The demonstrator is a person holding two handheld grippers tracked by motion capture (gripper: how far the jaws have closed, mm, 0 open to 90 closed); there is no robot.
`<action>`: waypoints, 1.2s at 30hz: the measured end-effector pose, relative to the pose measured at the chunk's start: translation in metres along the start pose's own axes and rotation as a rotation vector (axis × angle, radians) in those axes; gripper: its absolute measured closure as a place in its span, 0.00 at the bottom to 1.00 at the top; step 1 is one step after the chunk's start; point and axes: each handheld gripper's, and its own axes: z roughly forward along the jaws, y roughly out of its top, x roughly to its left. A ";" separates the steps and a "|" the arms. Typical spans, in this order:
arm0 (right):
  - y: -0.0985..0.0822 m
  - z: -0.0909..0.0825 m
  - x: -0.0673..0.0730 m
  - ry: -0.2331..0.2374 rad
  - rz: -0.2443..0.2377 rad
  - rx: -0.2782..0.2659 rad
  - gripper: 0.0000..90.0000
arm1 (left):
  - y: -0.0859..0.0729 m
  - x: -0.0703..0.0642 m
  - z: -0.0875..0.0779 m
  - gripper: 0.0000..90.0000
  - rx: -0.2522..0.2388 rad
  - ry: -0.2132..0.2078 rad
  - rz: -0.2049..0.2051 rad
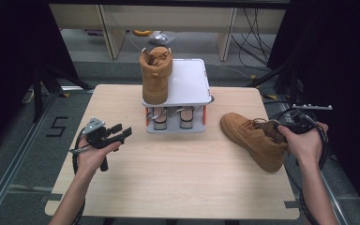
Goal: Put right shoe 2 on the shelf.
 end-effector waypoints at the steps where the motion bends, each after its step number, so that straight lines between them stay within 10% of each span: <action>1: -0.002 -0.001 0.001 -0.008 0.083 0.035 0.54 | 0.000 0.000 0.000 0.53 0.005 -0.001 0.002; 12: -0.016 0.020 -0.019 0.012 0.030 0.160 0.59 | -0.005 0.000 0.002 0.53 0.010 -0.008 -0.007; 18: -0.013 0.028 -0.010 0.001 0.146 0.252 0.64 | -0.005 0.000 0.001 0.53 0.012 -0.003 -0.005; 19: -0.013 0.031 -0.015 0.007 0.075 0.264 0.65 | -0.005 0.000 0.001 0.53 0.014 -0.004 -0.006; 29: -0.007 0.046 -0.010 -0.006 0.121 0.360 0.67 | -0.006 0.000 0.001 0.53 0.018 -0.007 -0.007; 31: -0.005 0.046 -0.015 0.005 0.052 0.386 0.68 | -0.006 -0.001 0.001 0.53 0.014 -0.016 -0.007; 36: -0.003 0.048 -0.012 -0.006 0.058 0.409 0.70 | -0.006 -0.002 0.002 0.53 0.020 -0.012 -0.008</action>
